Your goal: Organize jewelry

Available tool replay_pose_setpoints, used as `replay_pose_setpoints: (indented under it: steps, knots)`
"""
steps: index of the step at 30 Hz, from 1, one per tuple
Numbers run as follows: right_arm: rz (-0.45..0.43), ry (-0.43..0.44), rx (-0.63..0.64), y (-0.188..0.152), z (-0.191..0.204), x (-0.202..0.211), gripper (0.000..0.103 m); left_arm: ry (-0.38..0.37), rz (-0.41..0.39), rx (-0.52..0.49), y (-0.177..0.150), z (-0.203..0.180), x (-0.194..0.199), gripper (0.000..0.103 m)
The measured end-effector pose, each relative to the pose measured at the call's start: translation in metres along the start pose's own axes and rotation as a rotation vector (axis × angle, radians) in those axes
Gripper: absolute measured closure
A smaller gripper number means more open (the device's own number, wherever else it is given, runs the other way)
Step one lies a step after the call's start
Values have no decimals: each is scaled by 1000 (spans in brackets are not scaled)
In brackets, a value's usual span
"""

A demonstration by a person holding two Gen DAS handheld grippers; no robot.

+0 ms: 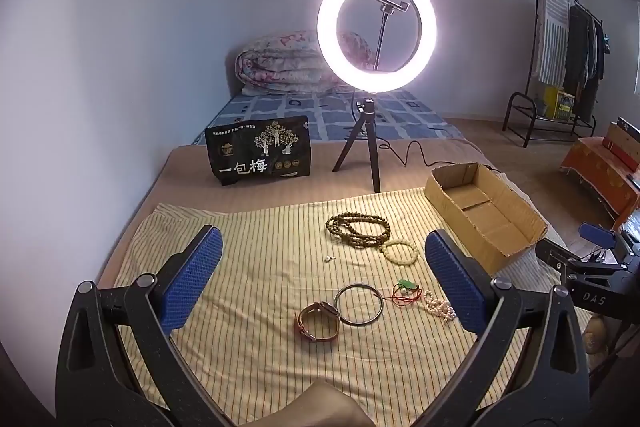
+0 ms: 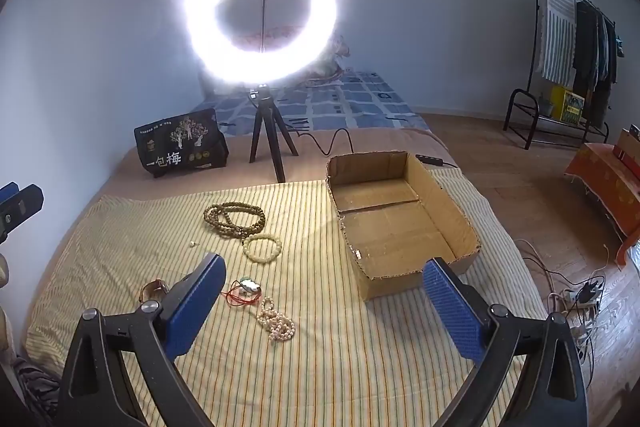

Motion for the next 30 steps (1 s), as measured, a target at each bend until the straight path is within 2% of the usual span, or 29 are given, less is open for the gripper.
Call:
replay_pose_setpoints:
  steps: [7,30]
  knots:
    - [4,1,-11,1,-3,-1,3,0,-2,-2,-8,-3,-3,0]
    - [8,10,-7,0,0,-2,3,-3,-4,-6,-4,-3,-3,0]
Point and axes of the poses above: each gripper's, at about its wrist camera, not at the fingertips, and x roughly against the way its jaws point, z to its left, y to its top, the point moved 6 cm from there along -x, roughly the way its jaws point, and after that the axes turned 15 degrees about y, right-handed, at the moved point
